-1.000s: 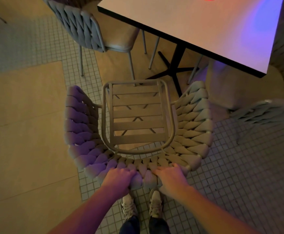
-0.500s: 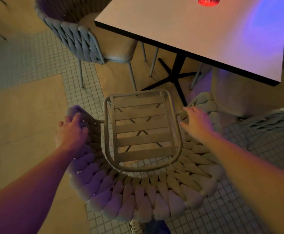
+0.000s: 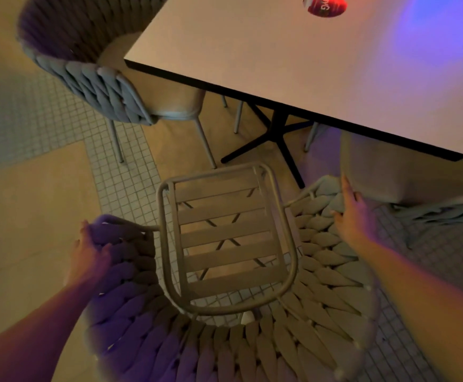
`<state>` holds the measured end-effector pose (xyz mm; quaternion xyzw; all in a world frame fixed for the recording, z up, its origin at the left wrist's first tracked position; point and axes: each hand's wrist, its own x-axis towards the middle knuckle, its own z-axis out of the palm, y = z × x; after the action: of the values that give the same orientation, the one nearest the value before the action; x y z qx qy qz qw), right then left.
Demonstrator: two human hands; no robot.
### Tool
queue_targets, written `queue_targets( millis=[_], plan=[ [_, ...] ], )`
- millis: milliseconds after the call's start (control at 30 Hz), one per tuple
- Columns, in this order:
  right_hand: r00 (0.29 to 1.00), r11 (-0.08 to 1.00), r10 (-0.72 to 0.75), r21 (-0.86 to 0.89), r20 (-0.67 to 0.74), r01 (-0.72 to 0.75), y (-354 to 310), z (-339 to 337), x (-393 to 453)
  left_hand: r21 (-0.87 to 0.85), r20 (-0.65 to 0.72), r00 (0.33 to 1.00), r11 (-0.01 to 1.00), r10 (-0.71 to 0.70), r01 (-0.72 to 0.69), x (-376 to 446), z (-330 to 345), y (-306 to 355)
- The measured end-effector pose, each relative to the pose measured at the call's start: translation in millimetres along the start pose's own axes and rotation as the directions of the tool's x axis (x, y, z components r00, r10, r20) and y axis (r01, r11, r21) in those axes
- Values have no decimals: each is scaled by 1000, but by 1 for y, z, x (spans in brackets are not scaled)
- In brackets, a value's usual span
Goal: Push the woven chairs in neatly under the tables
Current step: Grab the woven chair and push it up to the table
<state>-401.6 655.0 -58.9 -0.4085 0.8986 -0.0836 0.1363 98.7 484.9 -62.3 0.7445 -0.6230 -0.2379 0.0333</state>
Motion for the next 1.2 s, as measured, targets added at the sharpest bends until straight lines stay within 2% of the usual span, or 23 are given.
queue_targets(
  millis=[100, 333, 433, 700, 1200],
  plan=[
    [1000, 999, 31, 16, -1, -31, 1, 3, -5, 20, 12, 997, 997, 71, -72, 13, -6, 6],
    [966, 962, 258, 90, -14, -256, 13, 3, -47, 24, 80, 965, 967, 249, -252, 57, -7, 43],
    [960, 959, 273, 97, -59, -267, 12, 7, -60, -14, 77, 945, 948, 319, -319, 79, -9, 56],
    [923, 920, 384, 87, 1, -383, 17, 7, -74, 67, 116, 921, 922, 371, -380, 117, -3, 94],
    [901, 900, 433, 73, -22, -431, 30, -3, -40, 118, 149, 894, 890, 423, -441, 141, 5, 150]
  ],
)
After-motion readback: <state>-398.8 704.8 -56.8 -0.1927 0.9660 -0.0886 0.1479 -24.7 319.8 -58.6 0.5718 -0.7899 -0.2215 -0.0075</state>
